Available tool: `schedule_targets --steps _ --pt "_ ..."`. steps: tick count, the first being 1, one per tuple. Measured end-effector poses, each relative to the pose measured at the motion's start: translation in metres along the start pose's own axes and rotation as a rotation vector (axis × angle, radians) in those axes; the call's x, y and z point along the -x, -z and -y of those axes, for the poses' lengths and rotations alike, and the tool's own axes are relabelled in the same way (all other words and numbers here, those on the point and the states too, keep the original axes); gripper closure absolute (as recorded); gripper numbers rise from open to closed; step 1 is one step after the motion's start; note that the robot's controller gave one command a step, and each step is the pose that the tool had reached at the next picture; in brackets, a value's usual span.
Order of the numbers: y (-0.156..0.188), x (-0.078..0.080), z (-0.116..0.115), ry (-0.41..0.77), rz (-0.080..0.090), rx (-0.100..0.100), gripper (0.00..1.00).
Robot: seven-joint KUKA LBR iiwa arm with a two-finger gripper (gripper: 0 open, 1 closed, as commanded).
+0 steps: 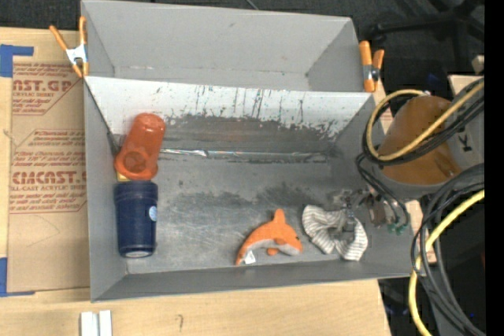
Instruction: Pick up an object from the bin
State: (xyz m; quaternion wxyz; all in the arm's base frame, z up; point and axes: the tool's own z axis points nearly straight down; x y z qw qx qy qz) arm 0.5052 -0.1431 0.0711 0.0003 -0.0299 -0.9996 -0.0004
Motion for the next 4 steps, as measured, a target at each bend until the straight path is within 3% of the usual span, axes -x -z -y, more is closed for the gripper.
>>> schedule_targets --steps 2,4 --pt "0.031 -0.003 -0.001 0.000 -0.010 0.002 1.00" --pt "0.072 0.000 0.000 0.000 0.002 -0.001 1.00"
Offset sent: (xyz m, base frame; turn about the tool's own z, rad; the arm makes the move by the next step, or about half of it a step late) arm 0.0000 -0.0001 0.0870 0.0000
